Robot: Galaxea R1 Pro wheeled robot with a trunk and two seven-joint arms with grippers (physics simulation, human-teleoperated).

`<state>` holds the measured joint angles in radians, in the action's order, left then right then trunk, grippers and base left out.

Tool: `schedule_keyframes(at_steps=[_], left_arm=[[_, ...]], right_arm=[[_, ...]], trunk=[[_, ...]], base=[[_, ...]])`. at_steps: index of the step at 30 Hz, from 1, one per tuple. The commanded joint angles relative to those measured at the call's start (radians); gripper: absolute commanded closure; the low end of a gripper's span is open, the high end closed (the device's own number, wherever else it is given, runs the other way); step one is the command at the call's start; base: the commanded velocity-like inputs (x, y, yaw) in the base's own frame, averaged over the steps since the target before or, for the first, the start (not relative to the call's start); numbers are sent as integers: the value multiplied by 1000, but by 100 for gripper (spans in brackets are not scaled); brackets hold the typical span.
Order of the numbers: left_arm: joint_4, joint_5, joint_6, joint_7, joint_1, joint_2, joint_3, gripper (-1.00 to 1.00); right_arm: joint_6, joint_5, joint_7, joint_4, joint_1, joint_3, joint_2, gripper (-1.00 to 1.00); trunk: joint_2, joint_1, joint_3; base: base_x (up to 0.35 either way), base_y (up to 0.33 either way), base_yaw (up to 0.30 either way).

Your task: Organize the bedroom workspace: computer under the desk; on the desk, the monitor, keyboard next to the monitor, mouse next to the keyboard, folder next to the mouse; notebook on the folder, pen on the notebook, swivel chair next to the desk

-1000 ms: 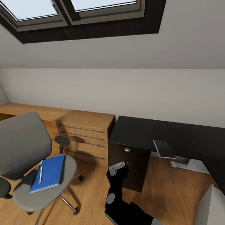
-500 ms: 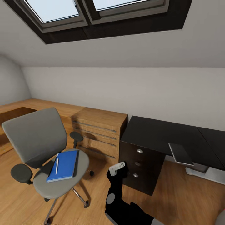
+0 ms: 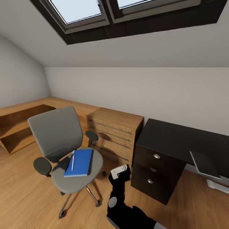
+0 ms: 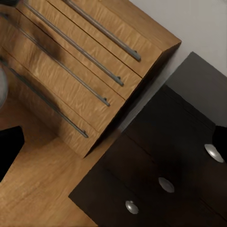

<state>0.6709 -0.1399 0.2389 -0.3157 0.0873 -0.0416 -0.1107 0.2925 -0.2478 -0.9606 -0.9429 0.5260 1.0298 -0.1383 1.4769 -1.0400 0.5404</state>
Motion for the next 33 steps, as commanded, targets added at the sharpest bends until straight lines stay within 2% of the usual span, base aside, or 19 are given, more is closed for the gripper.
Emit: schedule_keyframes(at_steps=[1, 18, 33], left_arm=[[1, -10, 3, -5, 0, 1, -5, -100], [1, -10, 3, -5, 0, 2, -2, -100], [1, -10, 3, -6, 0, 1, -1, -100]], right_arm=[[10, -5, -7, -1, 2, 4, 0, -100], [10, -5, -7, 1, 2, 4, 0, -100], [10, -5, -7, 1, 2, 4, 0, -100]], trunk=[[1, 0, 2], [1, 0, 13], [1, 0, 26]], base=[[0, 173, 269], [0, 268, 265], [0, 27, 243]])
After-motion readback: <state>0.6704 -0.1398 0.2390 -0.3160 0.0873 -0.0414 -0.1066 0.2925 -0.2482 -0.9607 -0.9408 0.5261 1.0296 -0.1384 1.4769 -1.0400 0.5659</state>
